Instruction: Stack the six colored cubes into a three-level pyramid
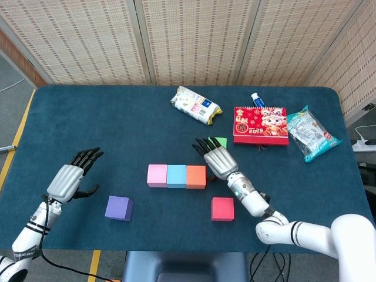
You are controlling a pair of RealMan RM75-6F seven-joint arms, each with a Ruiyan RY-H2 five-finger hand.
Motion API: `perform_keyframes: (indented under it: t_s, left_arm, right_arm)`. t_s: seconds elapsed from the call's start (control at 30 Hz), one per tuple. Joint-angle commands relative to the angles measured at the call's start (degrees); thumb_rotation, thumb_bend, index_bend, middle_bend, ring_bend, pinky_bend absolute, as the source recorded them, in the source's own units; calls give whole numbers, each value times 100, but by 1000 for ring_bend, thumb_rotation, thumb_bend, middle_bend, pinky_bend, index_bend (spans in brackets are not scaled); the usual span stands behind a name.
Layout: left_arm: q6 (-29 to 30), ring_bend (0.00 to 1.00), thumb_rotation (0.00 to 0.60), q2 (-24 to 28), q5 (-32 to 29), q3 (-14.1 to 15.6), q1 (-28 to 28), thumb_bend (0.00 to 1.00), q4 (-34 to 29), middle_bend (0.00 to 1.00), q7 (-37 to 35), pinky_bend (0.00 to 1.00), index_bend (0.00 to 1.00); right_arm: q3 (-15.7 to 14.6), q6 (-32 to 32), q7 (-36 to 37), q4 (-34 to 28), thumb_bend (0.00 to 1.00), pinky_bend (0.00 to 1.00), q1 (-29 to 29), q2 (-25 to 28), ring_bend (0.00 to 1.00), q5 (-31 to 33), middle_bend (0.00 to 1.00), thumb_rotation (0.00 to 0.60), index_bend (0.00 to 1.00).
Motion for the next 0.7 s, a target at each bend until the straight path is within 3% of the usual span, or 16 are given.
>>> perform_keyframes:
  t_s: [0.03, 0.43, 0.57, 0.7]
  left_arm:
    - [10, 0, 600, 4, 17, 10, 6, 344, 26, 0, -31, 84, 0]
    - [-35, 0, 600, -15, 28, 41, -2, 345, 133, 0, -119, 84, 0]
    - [-133, 0, 600, -30, 39, 50, -58, 344, 209, 0, -186, 84, 0]
    - [-290, 0, 600, -12, 23, 28, -160, 344, 256, 0, -336, 84, 0]
  right_arm:
    - [15, 87, 137, 92, 178, 0, -12, -138, 0, -108, 0, 600, 0]
    - [74, 122, 35, 222, 177, 0, 2, -428, 0, -96, 0, 600, 0]
    - [38, 185, -49, 44, 177, 0, -70, -264, 0, -119, 0, 600, 0]
    - [-3, 334, -121, -516, 178, 0, -236, 221, 0, -158, 0, 600, 0]
